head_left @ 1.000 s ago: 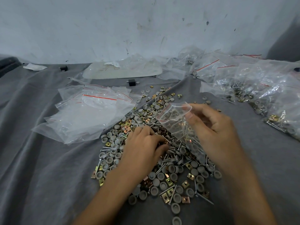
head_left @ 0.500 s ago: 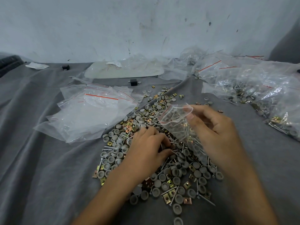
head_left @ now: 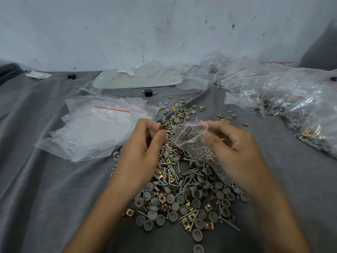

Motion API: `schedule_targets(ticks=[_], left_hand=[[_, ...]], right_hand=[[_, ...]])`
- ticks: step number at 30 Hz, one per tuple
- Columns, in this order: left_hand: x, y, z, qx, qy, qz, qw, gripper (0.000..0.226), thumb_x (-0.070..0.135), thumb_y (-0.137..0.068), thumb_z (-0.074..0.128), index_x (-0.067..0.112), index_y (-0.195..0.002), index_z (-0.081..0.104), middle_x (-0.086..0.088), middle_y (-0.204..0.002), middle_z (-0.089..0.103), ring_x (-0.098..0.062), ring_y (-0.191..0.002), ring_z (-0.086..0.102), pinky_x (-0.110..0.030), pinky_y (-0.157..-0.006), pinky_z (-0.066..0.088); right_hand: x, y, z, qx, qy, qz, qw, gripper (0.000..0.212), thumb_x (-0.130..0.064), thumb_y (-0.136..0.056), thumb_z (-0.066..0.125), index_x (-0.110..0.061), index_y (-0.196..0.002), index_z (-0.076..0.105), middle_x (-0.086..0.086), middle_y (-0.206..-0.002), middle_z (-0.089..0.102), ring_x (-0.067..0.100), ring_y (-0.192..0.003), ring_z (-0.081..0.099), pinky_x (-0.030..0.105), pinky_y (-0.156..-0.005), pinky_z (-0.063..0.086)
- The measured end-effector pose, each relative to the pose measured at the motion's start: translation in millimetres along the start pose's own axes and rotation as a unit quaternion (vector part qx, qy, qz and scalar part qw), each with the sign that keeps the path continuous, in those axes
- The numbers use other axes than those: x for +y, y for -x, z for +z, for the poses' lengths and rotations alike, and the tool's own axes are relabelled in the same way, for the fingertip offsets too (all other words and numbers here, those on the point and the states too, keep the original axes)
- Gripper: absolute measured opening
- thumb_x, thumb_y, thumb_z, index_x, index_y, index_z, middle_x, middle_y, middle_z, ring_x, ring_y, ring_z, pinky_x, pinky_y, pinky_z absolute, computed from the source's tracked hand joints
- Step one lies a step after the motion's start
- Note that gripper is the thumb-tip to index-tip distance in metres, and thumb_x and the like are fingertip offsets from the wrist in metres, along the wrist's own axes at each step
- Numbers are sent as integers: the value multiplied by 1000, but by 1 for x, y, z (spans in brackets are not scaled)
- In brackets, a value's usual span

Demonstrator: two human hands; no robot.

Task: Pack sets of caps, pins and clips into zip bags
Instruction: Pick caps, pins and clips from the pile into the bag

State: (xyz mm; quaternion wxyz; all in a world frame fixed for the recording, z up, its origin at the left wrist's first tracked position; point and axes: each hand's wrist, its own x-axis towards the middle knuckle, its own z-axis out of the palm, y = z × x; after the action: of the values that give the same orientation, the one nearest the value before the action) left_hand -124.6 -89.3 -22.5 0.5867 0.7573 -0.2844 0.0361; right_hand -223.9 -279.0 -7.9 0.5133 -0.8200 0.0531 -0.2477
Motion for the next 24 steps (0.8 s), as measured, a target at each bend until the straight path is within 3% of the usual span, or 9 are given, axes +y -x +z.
schedule_targets(ticks=[4, 8, 10, 12, 15, 19, 24], left_hand=[[5, 1, 3, -13, 14, 18, 1000, 2, 41, -96, 54, 39, -94, 54, 1, -85, 65, -14, -69, 55, -35, -63, 44], [7, 4, 2, -36, -25, 32, 999, 6, 42, -98, 53, 38, -99, 56, 9, -80, 61, -12, -71, 59, -39, -65, 50], [9, 6, 3, -41, -82, 45, 995, 8, 44, -100, 52, 41, -104, 58, 16, -82, 63, -6, -71, 59, -22, -60, 46], [11, 6, 4, -37, -105, 45, 993, 13, 40, -102, 54, 43, -112, 62, 23, -92, 66, -1, -82, 62, -13, -64, 45], [10, 4, 3, -17, -66, 13, 998, 21, 33, -101, 59, 37, -119, 67, 25, -98, 70, 2, -91, 65, -14, -73, 48], [10, 1, 2, -7, 26, -2, 1000, 25, 14, -99, 62, 34, -112, 70, 13, -88, 73, -5, -82, 67, -23, -73, 53], [11, 1, 3, -9, 53, 16, 998, 30, 4, -96, 64, 30, -109, 71, 15, -93, 74, -4, -90, 69, -15, -79, 51]], right_hand=[[0, 1, 2, -19, 9, -5, 1000, 20, -40, -100, 61, -45, -116, 71, -25, -96, 72, -3, -83, 67, 12, -66, 47], [-1, 1, 4, -18, 12, -16, 1000, 19, -38, -100, 62, -44, -115, 71, -28, -90, 71, -6, -78, 65, 7, -62, 45], [-1, 0, 5, -23, 16, -16, 999, 19, -38, -100, 61, -47, -115, 70, -27, -97, 72, -5, -86, 67, 9, -65, 48], [-1, 0, 4, -28, 22, -15, 999, 19, -39, -100, 60, -47, -115, 70, -27, -101, 72, -4, -93, 68, 13, -70, 50], [-1, 1, 4, -28, 23, -19, 999, 19, -42, -99, 59, -48, -115, 69, -27, -103, 72, -3, -95, 68, 13, -71, 49], [0, 0, 5, -28, 11, -17, 999, 19, -41, -99, 61, -48, -114, 70, -27, -101, 72, -4, -92, 68, 7, -68, 48], [-1, 0, 5, -31, 4, -22, 999, 19, -42, -98, 60, -51, -113, 69, -28, -102, 72, -5, -94, 68, 10, -69, 50]])
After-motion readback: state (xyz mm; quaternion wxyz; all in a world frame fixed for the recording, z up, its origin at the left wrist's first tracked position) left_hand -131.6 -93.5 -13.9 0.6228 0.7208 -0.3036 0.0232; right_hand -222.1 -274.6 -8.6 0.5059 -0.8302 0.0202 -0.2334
